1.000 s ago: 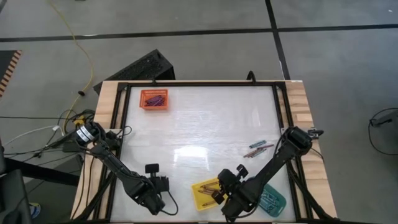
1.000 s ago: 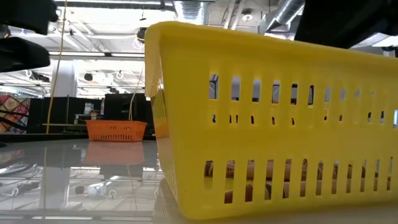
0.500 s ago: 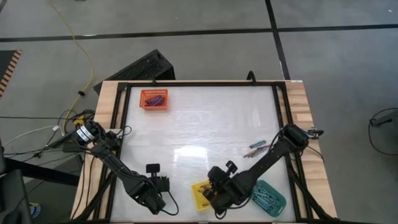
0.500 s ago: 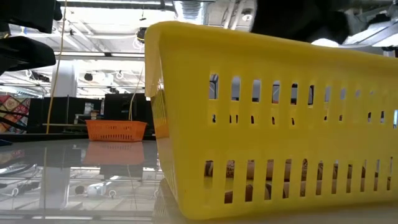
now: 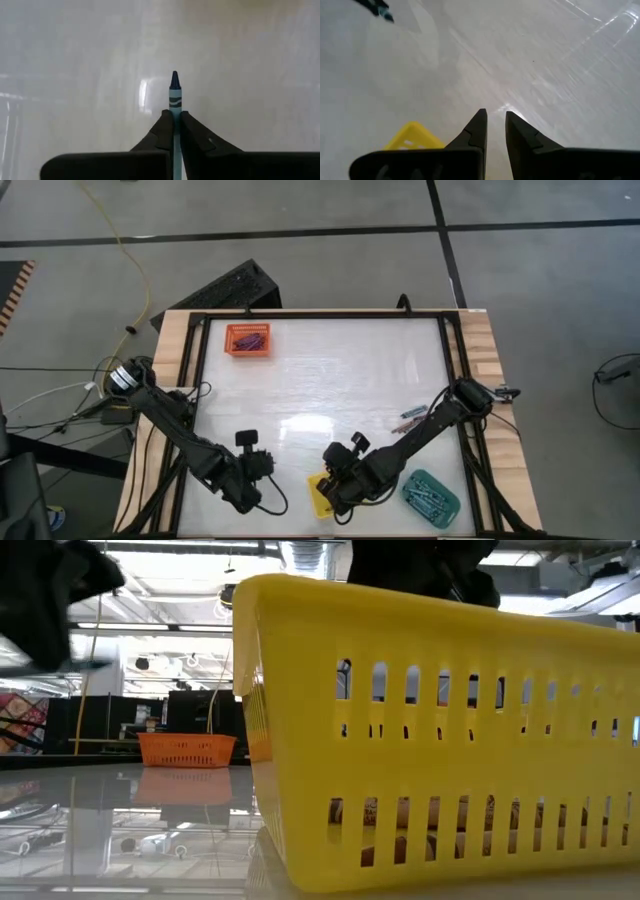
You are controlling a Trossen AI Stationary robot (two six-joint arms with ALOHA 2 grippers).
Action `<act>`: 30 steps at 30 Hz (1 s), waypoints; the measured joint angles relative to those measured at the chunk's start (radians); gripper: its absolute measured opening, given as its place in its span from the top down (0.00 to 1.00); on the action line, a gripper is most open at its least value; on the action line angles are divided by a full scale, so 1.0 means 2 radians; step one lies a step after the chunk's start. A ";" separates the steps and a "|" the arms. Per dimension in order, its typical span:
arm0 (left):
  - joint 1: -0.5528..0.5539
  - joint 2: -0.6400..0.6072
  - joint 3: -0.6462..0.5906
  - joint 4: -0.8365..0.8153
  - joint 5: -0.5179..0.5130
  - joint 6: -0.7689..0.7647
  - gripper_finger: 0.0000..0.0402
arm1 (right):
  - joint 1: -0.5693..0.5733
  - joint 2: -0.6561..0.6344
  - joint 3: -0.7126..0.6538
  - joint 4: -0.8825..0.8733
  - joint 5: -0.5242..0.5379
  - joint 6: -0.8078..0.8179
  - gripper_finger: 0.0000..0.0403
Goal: Sort crayons
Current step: Put the blue crayon into the green bin
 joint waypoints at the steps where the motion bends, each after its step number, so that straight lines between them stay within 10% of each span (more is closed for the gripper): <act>1: 0.003 -0.008 0.000 0.000 -0.005 0.006 1.00 | 0.000 0.000 0.000 0.001 0.000 0.000 0.84; 15: 0.048 -0.057 0.000 -0.003 -0.047 0.116 1.00 | 0.000 0.000 0.000 0.001 -0.001 0.000 0.84; 20: 0.068 -0.057 0.000 -0.033 0.059 0.181 0.99 | 0.007 0.000 0.000 0.001 -0.028 -0.016 0.84; 30: -0.058 -0.057 -0.077 0.071 0.119 0.290 0.63 | 0.028 0.000 0.000 -0.002 -0.041 -0.054 0.84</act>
